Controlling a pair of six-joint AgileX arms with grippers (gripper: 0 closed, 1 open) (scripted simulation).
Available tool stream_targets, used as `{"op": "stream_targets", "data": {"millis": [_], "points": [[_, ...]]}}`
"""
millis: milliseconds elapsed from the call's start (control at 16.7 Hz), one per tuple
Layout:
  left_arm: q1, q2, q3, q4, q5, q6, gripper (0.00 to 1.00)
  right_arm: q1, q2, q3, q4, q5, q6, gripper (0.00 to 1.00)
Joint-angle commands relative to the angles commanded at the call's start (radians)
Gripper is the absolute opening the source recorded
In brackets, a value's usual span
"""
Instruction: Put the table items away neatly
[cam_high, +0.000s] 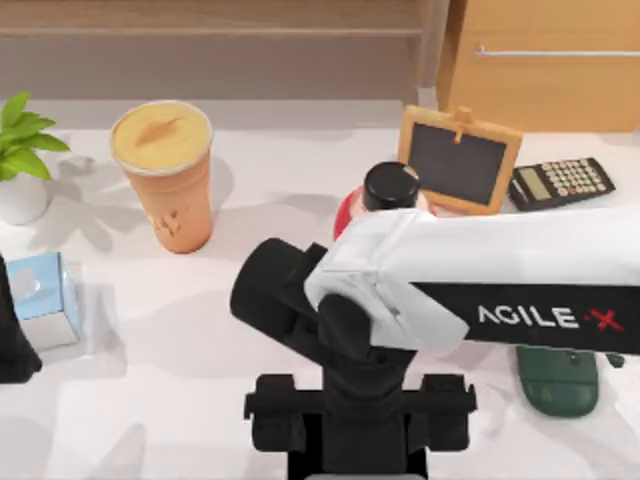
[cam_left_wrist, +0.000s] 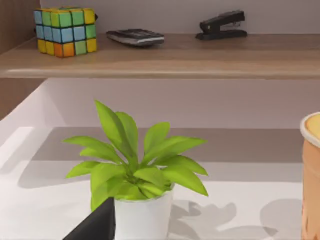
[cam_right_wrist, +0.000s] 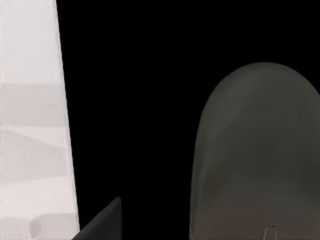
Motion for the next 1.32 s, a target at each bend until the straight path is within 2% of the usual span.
{"op": "stream_targets", "data": {"millis": [300, 480, 900, 1080, 1320], "points": [[0.0, 0.0, 0.0, 0.0, 0.0, 0.0, 1.0, 0.012, -0.037, 0.037, -0.011, -0.01, -0.022, 1.0], [0.0, 0.0, 0.0, 0.0, 0.0, 0.0, 1.0, -0.032, -0.12, 0.104, -0.036, -0.03, -0.035, 1.0], [0.0, 0.0, 0.0, 0.0, 0.0, 0.0, 1.0, -0.125, -0.286, 0.267, -0.098, -0.055, 0.069, 1.0], [0.0, 0.0, 0.0, 0.0, 0.0, 0.0, 1.0, -0.237, -0.318, 0.292, -0.114, -0.042, 0.163, 1.0], [0.0, 0.0, 0.0, 0.0, 0.0, 0.0, 1.0, -0.52, -0.328, 0.323, -0.12, -0.022, 0.41, 1.0]]}}
